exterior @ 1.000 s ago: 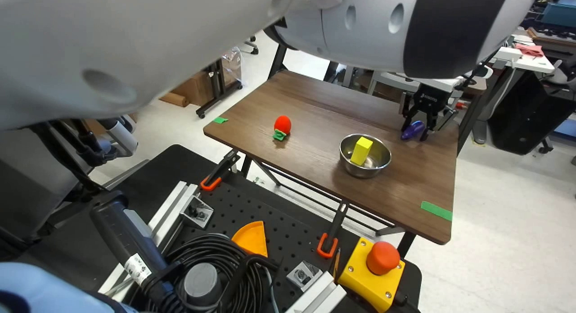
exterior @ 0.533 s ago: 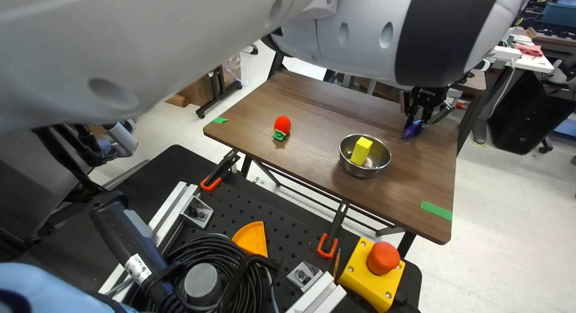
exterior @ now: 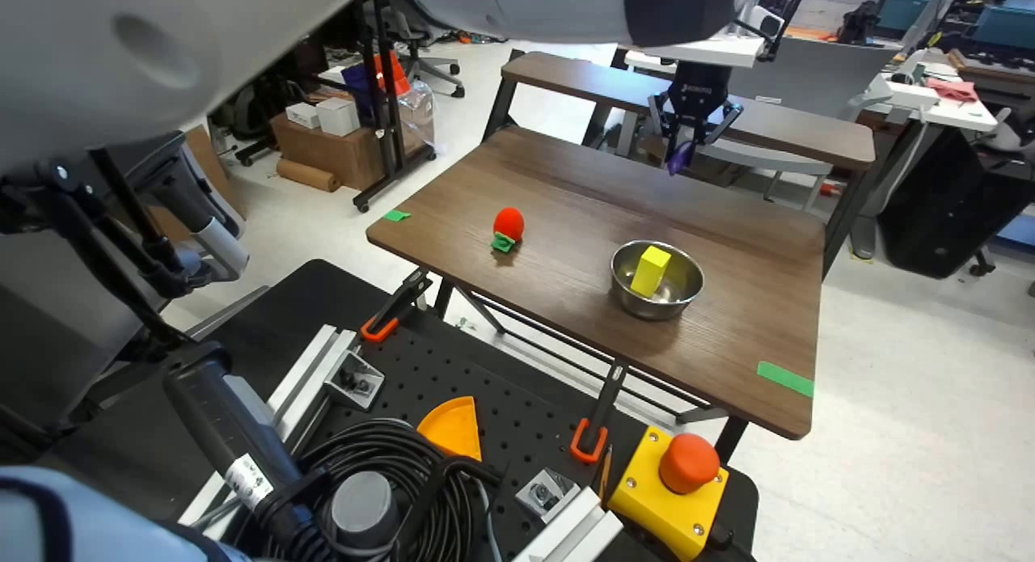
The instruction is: Move the blue object to the left on the desk
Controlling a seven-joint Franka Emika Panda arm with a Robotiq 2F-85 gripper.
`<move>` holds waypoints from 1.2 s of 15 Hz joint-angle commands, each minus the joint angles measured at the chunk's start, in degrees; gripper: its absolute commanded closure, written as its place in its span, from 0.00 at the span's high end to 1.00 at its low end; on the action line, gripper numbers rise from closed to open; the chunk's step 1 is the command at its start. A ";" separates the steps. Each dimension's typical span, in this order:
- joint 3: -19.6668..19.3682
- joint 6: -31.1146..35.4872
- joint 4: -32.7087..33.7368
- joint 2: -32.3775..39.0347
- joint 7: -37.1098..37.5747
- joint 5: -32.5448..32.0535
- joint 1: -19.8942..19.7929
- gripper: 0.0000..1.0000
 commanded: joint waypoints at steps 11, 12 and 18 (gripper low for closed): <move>0.45 0.78 -18.26 -2.67 -17.14 -4.18 11.11 0.08; 0.42 0.85 -19.30 -3.33 -17.26 -4.62 11.33 0.08; 0.37 2.79 -27.73 -10.57 -15.21 -5.18 12.76 0.86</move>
